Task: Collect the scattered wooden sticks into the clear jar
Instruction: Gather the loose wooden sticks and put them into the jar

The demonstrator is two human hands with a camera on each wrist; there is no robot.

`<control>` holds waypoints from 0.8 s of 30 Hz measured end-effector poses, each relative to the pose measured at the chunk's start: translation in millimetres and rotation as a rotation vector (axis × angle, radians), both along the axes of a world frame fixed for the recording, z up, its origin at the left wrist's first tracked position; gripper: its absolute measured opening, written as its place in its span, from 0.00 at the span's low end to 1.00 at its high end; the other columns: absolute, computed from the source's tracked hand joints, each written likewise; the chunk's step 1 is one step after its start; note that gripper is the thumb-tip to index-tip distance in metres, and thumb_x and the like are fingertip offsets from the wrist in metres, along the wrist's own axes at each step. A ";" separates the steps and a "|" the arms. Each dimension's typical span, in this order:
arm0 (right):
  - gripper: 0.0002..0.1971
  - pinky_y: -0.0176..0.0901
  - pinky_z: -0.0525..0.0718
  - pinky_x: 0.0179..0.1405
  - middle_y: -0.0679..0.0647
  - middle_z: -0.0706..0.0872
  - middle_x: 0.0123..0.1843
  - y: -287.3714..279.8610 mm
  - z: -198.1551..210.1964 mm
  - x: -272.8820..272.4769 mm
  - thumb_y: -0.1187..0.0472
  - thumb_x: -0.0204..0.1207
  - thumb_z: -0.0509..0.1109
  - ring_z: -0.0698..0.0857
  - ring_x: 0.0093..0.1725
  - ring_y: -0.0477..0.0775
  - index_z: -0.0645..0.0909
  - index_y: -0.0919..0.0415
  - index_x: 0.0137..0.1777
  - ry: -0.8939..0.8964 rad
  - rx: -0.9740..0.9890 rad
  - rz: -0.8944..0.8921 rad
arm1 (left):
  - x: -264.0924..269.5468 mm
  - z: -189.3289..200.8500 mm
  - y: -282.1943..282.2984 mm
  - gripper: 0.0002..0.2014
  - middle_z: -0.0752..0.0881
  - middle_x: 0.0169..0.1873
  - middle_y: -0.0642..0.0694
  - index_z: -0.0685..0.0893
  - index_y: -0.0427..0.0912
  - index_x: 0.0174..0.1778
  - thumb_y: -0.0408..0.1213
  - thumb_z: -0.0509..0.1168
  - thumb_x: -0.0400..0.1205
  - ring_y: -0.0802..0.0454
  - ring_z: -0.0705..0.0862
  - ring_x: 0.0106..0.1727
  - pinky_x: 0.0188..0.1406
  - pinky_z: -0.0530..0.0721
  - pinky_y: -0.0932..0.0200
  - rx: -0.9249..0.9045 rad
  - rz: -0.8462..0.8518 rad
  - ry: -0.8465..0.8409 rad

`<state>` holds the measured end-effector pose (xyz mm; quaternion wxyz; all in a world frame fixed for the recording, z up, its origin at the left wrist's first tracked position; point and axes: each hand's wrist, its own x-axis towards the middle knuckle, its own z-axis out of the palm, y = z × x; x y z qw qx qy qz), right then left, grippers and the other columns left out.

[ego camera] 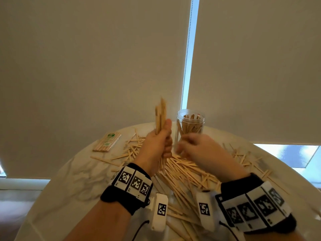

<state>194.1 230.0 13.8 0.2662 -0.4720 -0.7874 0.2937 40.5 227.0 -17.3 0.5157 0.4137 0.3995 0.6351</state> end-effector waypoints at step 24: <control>0.30 0.51 0.81 0.69 0.41 0.84 0.67 -1.9 27.7 24.5 0.31 0.82 0.58 0.83 0.65 0.42 0.68 0.43 0.80 0.261 0.131 0.015 | 24.4 17.6 -13.0 0.14 0.73 0.28 0.53 0.75 0.45 0.44 0.51 0.58 0.89 0.56 0.72 0.27 0.32 0.76 0.59 0.151 0.040 -0.015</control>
